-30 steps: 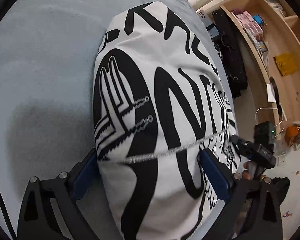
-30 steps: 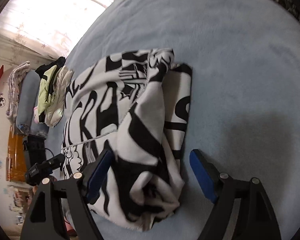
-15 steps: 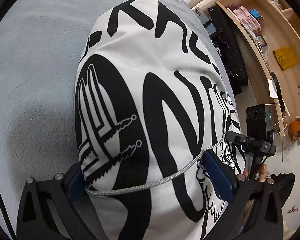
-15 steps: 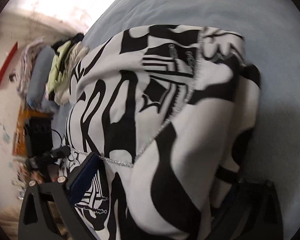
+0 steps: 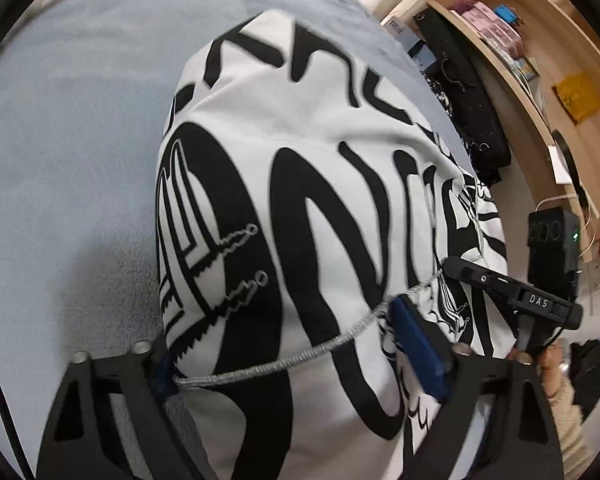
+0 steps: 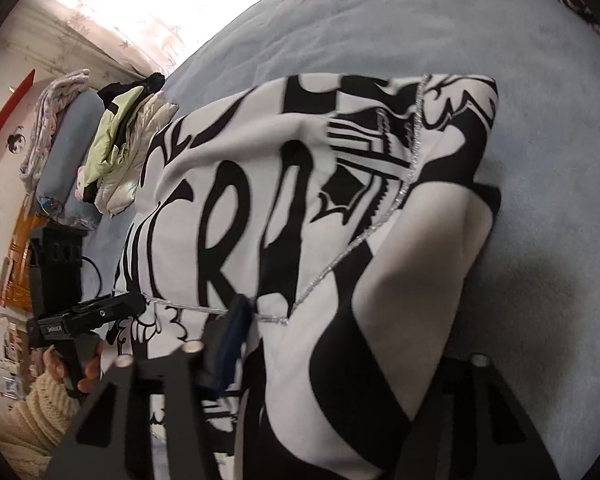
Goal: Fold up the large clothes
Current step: 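Grasp the folded hoodie bundle with both grippers and lift it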
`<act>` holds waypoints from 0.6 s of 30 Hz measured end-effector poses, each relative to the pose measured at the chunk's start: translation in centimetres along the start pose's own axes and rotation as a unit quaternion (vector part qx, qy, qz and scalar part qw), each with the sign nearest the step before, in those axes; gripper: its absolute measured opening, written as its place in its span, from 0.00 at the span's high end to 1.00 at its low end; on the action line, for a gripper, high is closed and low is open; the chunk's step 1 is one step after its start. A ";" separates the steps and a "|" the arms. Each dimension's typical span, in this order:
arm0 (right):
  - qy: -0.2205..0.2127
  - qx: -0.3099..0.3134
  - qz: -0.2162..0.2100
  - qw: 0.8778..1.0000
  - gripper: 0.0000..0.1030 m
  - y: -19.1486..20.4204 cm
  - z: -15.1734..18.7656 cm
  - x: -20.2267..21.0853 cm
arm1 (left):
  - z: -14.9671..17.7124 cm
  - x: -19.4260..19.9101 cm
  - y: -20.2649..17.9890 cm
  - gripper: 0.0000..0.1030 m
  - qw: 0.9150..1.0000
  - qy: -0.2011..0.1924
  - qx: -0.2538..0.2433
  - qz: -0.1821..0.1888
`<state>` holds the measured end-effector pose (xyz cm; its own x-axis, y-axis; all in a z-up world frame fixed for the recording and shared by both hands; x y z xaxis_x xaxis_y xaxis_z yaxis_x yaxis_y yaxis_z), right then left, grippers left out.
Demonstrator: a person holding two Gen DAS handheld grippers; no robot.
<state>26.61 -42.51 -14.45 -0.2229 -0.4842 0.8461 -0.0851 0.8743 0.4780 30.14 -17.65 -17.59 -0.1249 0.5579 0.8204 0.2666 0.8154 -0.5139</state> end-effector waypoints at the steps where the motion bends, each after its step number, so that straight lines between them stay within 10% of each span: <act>1: -0.004 0.003 0.005 1.000 0.59 0.2 0.1 0.3 | 0.1 0.4 -0.6 0.27 1.000 -0.007 -0.009 -0.007; 18: -0.019 0.025 0.008 0.999 0.69 12.1 2.8 2.1 | 2.1 10.3 -4.4 0.37 0.994 -0.046 -0.062 -0.075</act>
<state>22.40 -32.84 -7.57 -0.2620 -0.4693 0.8433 -0.1291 0.8830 0.4513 25.64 -15.22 -7.42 -0.2586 0.4472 0.8563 0.3523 0.8690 -0.3474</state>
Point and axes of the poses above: each gripper's, at about its wrist camera, not at the fingertips, and x roughly against the way its jaws point, y to its left, z to its underside, the point moved 2 cm from there along -x, roughly the way its jaws point, and after that the axes turned 9 degrees about y, right-handed, at the moved point
